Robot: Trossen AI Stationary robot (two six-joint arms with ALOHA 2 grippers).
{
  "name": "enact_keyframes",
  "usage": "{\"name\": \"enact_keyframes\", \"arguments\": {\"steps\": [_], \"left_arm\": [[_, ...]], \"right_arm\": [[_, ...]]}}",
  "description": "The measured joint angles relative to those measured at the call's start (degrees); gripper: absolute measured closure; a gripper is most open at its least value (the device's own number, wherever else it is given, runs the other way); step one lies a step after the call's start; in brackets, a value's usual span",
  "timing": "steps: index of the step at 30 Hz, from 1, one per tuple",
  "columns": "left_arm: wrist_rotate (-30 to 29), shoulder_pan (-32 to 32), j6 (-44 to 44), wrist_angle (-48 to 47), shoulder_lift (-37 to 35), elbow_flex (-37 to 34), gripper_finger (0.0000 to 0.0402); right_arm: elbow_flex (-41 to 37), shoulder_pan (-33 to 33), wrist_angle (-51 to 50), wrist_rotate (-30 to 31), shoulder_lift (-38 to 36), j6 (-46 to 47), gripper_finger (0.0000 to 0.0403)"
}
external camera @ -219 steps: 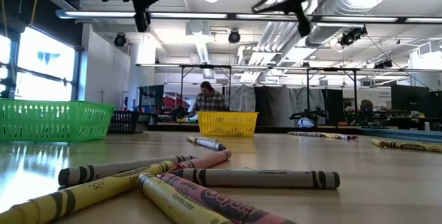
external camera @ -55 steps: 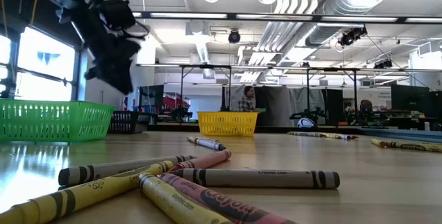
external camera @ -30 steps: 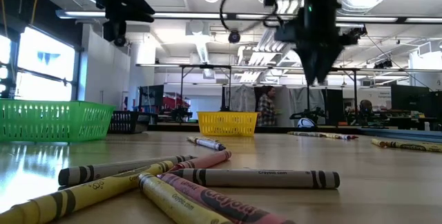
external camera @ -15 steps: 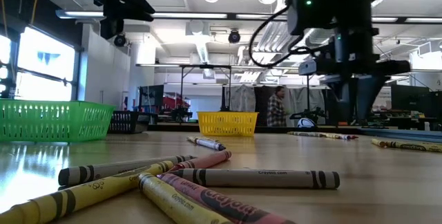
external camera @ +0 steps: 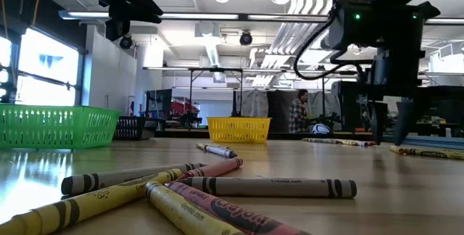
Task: Sort crayons
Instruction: Put the yellow crayon into the yellow bin
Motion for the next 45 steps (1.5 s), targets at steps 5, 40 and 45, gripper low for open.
{"name": "enact_keyframes", "arguments": {"steps": [5,40,45], "left_arm": [[0.02,0.0,-0.02,-0.05,0.0,0.0,0.0349],[-1.81,0.04,-0.02,-0.06,0.0,0.0,0.0349],[-4.45,0.06,-0.04,-0.04,0.0,0.0,0.0348]], "right_arm": [[-0.06,0.0,-0.25,0.08,0.0,0.01,0.029],[2.21,-0.05,5.91,13.42,-6.63,-2.31,0.0395],[8.34,-1.66,13.36,25.05,-9.66,-15.69,0.0398]]}}
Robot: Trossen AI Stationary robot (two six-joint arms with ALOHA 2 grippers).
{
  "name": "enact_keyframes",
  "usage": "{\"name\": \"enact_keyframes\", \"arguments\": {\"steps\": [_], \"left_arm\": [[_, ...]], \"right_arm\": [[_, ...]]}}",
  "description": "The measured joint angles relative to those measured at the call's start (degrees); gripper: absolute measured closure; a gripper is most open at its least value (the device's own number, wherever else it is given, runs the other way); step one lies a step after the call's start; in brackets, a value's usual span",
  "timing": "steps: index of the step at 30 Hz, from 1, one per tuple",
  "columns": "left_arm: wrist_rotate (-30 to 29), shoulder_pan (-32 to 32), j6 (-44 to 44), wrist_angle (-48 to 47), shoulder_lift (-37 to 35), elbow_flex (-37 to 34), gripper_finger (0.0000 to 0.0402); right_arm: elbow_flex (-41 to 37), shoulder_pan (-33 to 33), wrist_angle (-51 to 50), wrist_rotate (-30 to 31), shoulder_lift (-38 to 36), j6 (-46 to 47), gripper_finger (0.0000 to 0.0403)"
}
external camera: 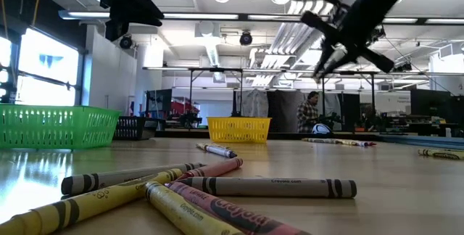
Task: Sort crayons
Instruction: Put the yellow crayon into the yellow bin
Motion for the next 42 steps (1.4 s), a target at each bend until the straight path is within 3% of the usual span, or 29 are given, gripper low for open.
{"name": "enact_keyframes", "arguments": {"steps": [7,19,29,42], "left_arm": [[-3.53,0.09,-0.54,0.19,0.0,0.0,0.0349],[-4.44,0.09,-1.66,0.16,0.02,0.0,0.0348],[-4.83,1.02,1.42,0.12,0.0,0.0,0.0348],[-4.46,10.28,3.8,0.06,0.0,0.0,0.0348]], "right_arm": [[8.41,-9.81,5.78,-0.79,3.33,-23.36,0.0397],[16.34,-22.26,15.58,-17.68,17.64,-44.71,0.0397],[16.73,-24.79,18.94,-24.23,26.88,-47.86,0.0396],[16.73,-24.36,20.97,-26.49,28.18,-47.76,0.0378]]}}
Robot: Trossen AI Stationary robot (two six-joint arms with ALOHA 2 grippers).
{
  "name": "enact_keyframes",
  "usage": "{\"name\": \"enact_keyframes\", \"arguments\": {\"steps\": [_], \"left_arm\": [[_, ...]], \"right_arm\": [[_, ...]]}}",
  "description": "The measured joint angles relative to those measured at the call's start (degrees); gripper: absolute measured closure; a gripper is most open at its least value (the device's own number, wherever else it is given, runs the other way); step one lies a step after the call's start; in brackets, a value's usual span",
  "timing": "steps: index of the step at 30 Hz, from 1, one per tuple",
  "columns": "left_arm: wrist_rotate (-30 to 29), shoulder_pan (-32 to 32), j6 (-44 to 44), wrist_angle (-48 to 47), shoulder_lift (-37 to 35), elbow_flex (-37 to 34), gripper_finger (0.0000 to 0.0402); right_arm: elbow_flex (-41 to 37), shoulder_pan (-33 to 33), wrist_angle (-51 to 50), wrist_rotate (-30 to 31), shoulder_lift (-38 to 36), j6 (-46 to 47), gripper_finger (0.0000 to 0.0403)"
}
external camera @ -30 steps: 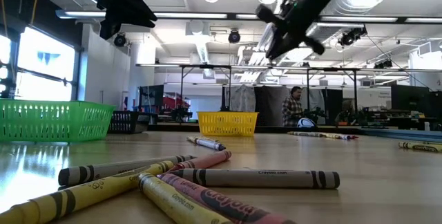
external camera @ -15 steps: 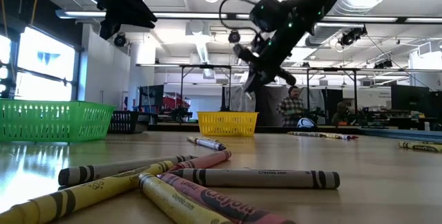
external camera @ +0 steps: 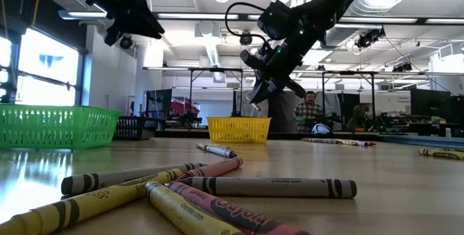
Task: Sort crayons
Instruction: Put the yellow crayon into the yellow bin, then put the blue crayon into the green bin
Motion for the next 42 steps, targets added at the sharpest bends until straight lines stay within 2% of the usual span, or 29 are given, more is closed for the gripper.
{"name": "enact_keyframes", "arguments": {"steps": [3,10,17,19,22,25,27,33,39,42], "left_arm": [[0.1,1.56,0.27,0.04,0.0,0.0,0.0348],[0.12,2.57,0.3,0.04,0.0,0.0,0.0348],[1.12,2.57,0.31,0.02,0.0,0.0,0.0348],[1.71,2.57,0.29,-0.13,0.0,0.0,0.0348],[2.36,2.57,0.1,-1.29,0.0,0.0,0.0348],[2.56,2.57,-0.74,-3.87,0.0,0.0,0.0348],[2.55,2.57,-0.74,-5.17,0.0,-0.02,0.0348],[2.51,2.57,-0.74,-5.99,0.0,-0.02,0.0348],[2.38,2.57,0.26,-5.97,0.0,-0.02,0.0348],[2.33,2.6,0.98,-5.95,0.0,-0.02,0.0348]], "right_arm": [[0.0,-0.58,0.06,1.78,0.0,-0.08,0.036],[0.0,-1.92,0.19,0.49,0.0,-0.04,0.0331],[0.0,-2.32,-0.74,-9.59,-2.41,-1.55,0.0321],[0.02,-2.16,-4.46,-9.41,-4.02,-3.14,0.0321],[0.02,-2.77,-15.06,-4.99,-6.02,-4.27,0.032],[-0.21,-5.69,-25.85,-2.29,-6.4,-4.13,0.032],[-1.15,-7.94,-28.91,-2.28,-6.38,-4.09,0.032],[-2.4,-14.25,-27.72,-5.04,-6.34,-5.04,0.032],[-2.4,-20.41,-32.17,-5.67,-6.04,-6.39,0.032],[-2.4,-22.51,-33.0,-8.81,-4.76,-8.86,0.032]]}}
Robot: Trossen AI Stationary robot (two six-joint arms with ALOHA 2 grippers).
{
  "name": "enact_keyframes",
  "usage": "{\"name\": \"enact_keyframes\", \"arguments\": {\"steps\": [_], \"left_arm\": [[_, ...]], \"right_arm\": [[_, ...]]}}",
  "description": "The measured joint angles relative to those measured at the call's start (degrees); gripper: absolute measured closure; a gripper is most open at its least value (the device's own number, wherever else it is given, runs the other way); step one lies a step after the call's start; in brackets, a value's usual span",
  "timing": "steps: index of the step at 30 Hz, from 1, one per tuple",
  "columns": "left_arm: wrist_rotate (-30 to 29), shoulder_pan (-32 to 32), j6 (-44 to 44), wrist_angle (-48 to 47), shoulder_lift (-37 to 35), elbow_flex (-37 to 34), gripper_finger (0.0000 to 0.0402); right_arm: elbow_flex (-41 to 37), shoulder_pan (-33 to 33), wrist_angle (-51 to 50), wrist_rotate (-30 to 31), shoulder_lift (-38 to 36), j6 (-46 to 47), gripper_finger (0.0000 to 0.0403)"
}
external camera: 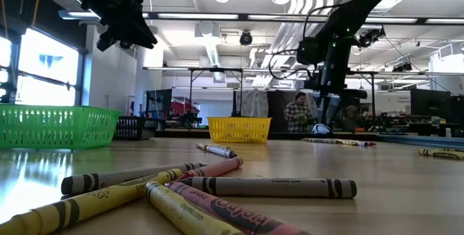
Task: Sort crayons
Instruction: Put the blue crayon into the green bin
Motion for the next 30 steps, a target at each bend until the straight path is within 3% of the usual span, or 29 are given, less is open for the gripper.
{"name": "enact_keyframes", "arguments": {"steps": [10,25,30], "left_arm": [[-0.46,0.01,0.7,0.07,0.0,0.0,0.0348],[-0.85,0.01,-0.8,0.11,0.0,0.0,0.0348],[-0.87,0.0,-0.8,0.18,0.0,0.0,0.0348]], "right_arm": [[0.0,0.09,0.19,-1.06,6.03,-6.24,0.032],[0.24,-0.04,0.51,-2.16,10.38,-7.7,0.0322],[0.2,-0.14,0.84,-5.04,10.49,-7.74,0.0364]]}}
